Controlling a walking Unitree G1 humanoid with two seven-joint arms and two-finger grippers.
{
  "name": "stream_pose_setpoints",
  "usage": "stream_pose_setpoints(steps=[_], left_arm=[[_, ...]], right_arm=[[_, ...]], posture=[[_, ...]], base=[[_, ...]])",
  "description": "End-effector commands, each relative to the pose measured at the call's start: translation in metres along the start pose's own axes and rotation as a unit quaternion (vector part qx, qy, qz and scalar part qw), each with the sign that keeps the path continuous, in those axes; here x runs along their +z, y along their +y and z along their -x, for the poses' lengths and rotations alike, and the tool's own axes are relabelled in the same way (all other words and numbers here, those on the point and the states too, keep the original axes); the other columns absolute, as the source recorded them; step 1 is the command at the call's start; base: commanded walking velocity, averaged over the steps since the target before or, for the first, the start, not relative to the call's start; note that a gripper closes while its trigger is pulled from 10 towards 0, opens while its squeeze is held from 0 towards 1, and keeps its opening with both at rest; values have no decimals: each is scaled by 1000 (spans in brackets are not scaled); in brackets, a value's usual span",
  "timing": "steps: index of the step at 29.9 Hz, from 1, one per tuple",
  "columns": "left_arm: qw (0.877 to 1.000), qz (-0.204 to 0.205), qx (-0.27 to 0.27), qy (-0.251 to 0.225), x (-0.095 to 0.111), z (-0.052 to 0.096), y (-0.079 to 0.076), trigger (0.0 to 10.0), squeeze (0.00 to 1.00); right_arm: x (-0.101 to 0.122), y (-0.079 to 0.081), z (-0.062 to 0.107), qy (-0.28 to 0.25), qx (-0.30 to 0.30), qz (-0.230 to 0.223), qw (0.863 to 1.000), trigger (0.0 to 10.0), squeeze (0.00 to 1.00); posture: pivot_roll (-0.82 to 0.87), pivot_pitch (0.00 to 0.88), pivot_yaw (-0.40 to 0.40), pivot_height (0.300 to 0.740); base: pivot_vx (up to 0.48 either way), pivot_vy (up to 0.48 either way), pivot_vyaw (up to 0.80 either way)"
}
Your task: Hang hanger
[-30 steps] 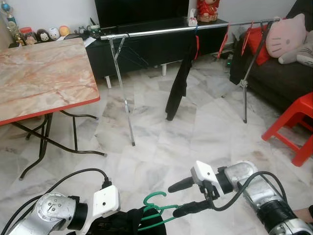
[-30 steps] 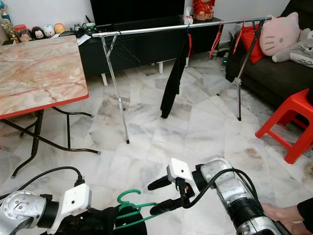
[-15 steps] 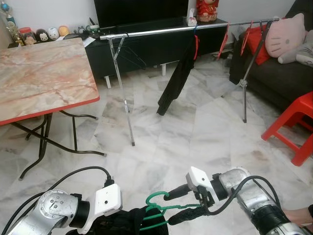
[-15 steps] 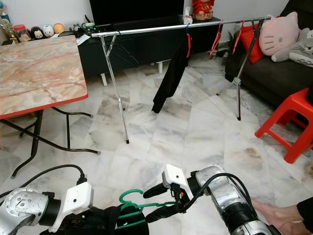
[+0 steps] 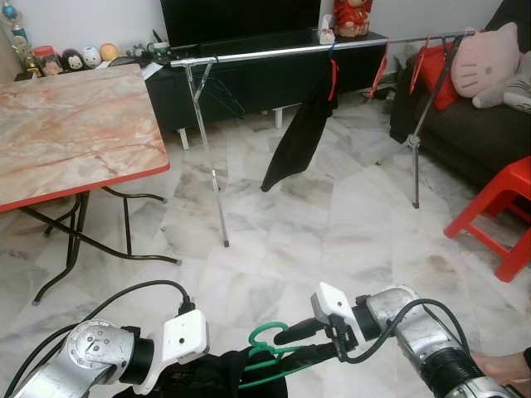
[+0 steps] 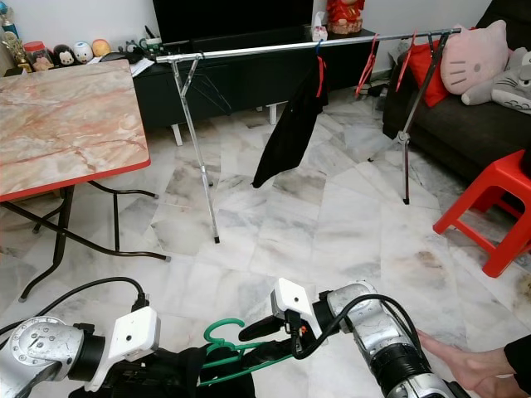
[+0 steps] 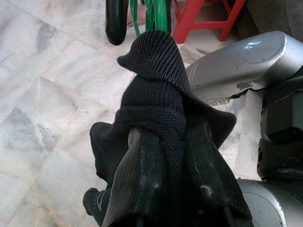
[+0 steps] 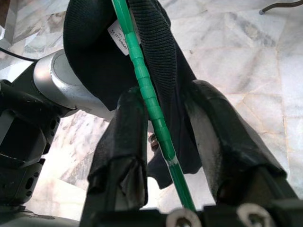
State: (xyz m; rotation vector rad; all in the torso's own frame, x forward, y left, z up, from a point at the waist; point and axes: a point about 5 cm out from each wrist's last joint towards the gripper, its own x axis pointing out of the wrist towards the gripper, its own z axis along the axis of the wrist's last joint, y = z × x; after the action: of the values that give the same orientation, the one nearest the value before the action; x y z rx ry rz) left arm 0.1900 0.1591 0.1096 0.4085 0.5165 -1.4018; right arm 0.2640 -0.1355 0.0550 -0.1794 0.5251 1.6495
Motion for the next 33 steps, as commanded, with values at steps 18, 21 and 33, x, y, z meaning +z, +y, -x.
stream_pose_setpoints(steps=[18, 21, 33], left_arm=[[1000, -14, -3, 0, 6, 3, 1, 10000, 0], [1000, -14, -4, 0, 6, 3, 1, 10000, 0], [1000, -22, -7, -14, 10, 3, 3, 10000, 1000]], right_arm=[[2, -3, 0, -1, 0, 9, 1000, 0, 0], [2, -3, -1, -2, 0, 9, 1000, 0, 0], [-2, -3, -2, -2, -4, 6, 1000, 0, 0]], posture=[[-24, 0, 27, 732], [-24, 0, 27, 732], [-22, 0, 24, 732]], base=[[0, 0, 0], [0, 0, 0], [0, 0, 0]])
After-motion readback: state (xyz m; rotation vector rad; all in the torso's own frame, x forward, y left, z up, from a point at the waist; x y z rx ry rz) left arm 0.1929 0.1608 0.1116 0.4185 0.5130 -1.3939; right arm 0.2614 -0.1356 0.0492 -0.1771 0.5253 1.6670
